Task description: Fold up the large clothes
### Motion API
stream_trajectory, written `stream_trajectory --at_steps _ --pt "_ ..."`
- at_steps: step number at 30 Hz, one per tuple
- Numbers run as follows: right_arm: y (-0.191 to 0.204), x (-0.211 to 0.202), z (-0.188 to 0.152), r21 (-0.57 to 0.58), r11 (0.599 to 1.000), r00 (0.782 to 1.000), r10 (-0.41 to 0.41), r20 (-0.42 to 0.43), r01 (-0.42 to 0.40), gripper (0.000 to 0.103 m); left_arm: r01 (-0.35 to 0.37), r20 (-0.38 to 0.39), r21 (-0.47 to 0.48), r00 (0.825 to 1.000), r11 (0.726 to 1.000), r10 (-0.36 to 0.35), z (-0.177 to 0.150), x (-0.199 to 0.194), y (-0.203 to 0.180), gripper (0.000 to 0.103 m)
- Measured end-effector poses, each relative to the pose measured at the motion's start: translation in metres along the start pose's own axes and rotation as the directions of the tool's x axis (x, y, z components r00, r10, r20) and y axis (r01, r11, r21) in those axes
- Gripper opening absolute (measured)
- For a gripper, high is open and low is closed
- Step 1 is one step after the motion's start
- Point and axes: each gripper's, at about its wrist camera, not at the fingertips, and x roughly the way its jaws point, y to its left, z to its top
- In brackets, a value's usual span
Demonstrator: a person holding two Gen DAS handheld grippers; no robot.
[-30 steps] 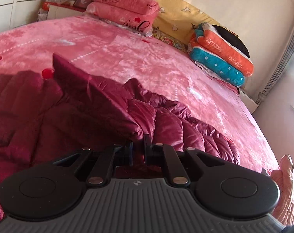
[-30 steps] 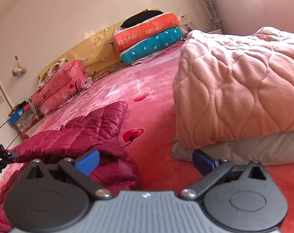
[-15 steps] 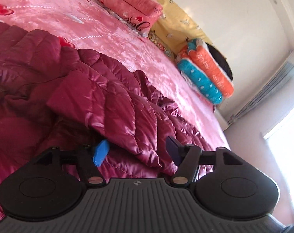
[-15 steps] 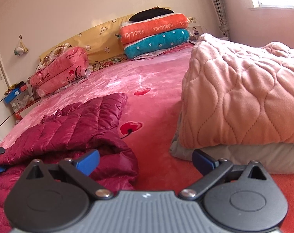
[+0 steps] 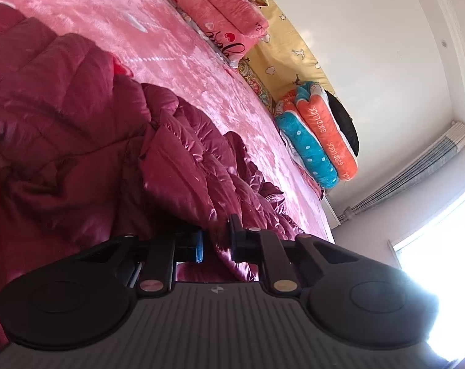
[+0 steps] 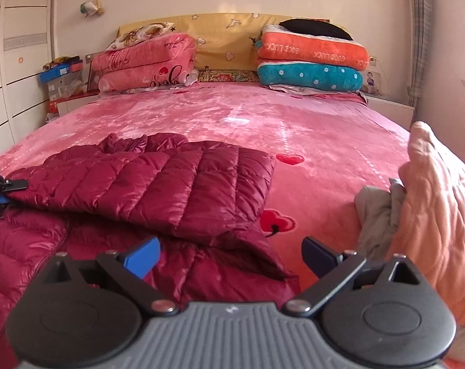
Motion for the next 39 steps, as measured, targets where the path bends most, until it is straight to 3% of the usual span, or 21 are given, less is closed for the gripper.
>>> stream_trajectory --at_steps 2,7,12,17,27,32,38,39 --pt "0.009 0.015 0.009 -0.021 1.0 1.0 0.002 -0.008 -0.002 0.098 -0.009 0.006 0.029 1.0 1.0 0.009 0.001 0.002 -0.006 0.011" --pt "0.02 0.063 0.028 -0.01 1.0 0.997 0.029 -0.074 -0.029 0.086 -0.049 0.044 0.097 0.998 0.994 0.045 0.006 0.01 -0.01 0.012" --pt "0.021 0.107 0.036 0.045 0.998 0.991 0.04 -0.127 -0.035 0.088 -0.155 0.117 0.115 0.983 0.981 0.142 0.005 0.002 -0.005 0.011" --pt "0.042 0.129 0.03 0.014 0.999 0.987 0.033 -0.155 -0.032 0.094 -0.195 0.101 0.099 0.977 0.976 0.185 0.001 0.007 -0.001 0.012" --pt "0.077 0.135 0.017 -0.116 0.993 0.993 0.006 -0.12 -0.02 0.097 -0.277 0.124 0.093 0.956 0.956 0.265 -0.004 0.002 0.004 0.013" --pt "0.064 0.136 0.015 -0.06 0.997 0.993 0.031 -0.11 -0.037 0.102 -0.301 0.122 0.109 0.95 0.947 0.288 -0.008 0.0 0.002 0.016" --pt "0.051 0.1 0.021 -0.012 0.999 0.998 -0.035 -0.059 0.034 0.102 -0.308 0.121 0.113 0.948 0.945 0.295 -0.012 -0.012 -0.008 0.029" --pt "0.045 0.091 0.02 0.0 0.999 0.998 -0.038 -0.059 0.038 0.102 -0.311 0.126 0.121 0.947 0.943 0.296 -0.014 -0.014 -0.011 0.035"
